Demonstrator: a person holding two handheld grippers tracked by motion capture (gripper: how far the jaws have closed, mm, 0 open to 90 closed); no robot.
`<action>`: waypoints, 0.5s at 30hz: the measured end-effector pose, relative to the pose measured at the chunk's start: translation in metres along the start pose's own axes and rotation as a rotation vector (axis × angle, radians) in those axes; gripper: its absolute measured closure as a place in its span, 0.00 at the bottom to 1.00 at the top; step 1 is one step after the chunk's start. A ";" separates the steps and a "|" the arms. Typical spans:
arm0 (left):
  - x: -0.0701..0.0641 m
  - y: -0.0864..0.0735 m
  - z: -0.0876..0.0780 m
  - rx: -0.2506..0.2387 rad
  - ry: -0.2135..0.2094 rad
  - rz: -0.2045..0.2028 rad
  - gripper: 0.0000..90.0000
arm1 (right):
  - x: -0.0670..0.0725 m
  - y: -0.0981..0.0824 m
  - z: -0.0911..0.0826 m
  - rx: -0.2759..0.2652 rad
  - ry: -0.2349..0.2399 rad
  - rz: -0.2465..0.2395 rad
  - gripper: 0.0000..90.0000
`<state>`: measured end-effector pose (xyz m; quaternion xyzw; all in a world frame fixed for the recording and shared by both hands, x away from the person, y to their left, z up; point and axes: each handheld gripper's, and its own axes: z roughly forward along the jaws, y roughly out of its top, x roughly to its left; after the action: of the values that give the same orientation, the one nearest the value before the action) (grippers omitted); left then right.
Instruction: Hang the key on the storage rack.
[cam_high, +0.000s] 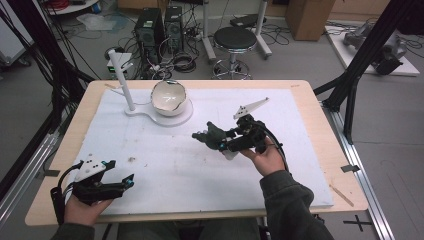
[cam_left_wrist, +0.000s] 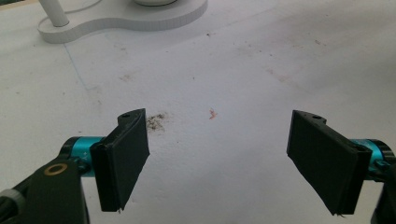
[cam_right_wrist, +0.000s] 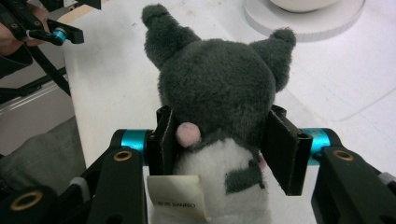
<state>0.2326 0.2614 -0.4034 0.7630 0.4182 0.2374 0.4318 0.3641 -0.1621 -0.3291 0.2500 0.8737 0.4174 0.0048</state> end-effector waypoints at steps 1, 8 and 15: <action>0.000 0.000 0.000 0.000 0.000 0.000 0.23 | 0.001 0.003 0.000 0.007 0.000 -0.003 0.55; 0.000 0.000 0.000 -0.001 -0.001 -0.005 0.23 | 0.003 0.021 0.003 0.005 0.016 -0.024 0.55; 0.001 0.000 0.000 -0.004 -0.002 -0.006 0.23 | 0.005 0.038 0.006 0.007 0.035 -0.052 0.55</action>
<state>0.2328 0.2621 -0.4035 0.7612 0.4194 0.2363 0.4346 0.3770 -0.1355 -0.3039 0.2196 0.8813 0.4185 -0.0005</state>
